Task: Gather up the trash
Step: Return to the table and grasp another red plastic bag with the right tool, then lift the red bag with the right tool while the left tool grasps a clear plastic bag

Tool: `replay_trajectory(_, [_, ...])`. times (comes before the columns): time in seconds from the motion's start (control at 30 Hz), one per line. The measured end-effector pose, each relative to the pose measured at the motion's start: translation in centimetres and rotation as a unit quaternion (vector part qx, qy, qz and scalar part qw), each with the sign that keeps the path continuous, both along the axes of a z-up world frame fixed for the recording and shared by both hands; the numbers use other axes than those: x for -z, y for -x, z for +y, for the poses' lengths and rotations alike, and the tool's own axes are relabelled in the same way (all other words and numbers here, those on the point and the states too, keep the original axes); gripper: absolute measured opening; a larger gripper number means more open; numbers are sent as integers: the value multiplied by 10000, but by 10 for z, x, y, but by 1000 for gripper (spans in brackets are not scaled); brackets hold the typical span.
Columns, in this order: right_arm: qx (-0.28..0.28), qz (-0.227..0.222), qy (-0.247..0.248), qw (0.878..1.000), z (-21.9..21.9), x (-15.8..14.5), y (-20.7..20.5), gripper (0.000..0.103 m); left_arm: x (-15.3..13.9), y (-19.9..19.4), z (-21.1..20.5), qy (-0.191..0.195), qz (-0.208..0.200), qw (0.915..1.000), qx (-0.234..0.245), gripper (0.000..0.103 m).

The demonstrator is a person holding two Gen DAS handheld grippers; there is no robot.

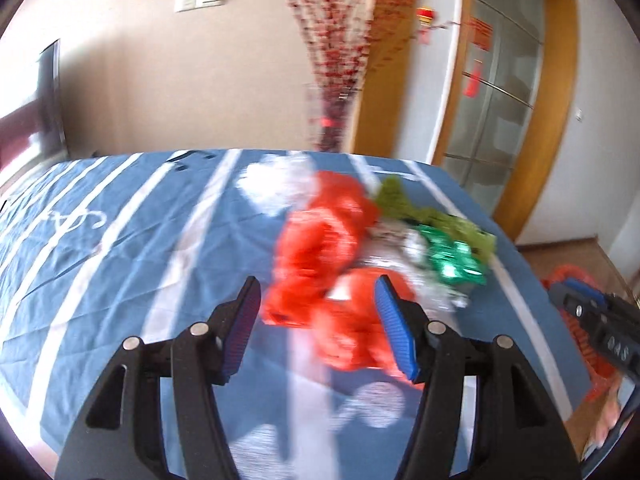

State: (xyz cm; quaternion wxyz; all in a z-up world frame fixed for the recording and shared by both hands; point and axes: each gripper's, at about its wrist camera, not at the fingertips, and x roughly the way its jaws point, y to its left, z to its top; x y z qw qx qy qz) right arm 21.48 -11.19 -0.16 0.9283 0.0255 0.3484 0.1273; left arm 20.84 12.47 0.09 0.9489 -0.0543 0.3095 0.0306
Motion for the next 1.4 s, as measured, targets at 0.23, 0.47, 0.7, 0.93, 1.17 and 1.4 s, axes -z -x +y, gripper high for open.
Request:
replay_trajectory(0.23, [-647,166,-82,9977,70,12,-6,38,1,-4,45,37,-33,9991,-422,59])
replay_trajectory(0.47, [-1111,385,205,9929,127,29,-11,38,6,-3,72,65,-7,9979,-646,59])
replay_trajectory(0.7, [-1244,733,512,9882,142,53,-17,45,14,-2,85,148,67,9972,-724,59])
replay_trajectory(0.93, [-1346,752,428,9871,131,51,-5,10,14,-8,74,131,106,9984,-545,59])
replay_trajectory(1.17, [-1168,284,370,9921,101,24,12,9,11,-18,64,127,154,9989,-417,59])
replay_trajectory(1.4, [-527,-38,292,9982,53,5,14,9,8,-33,50,137,198,9993,-288,59])
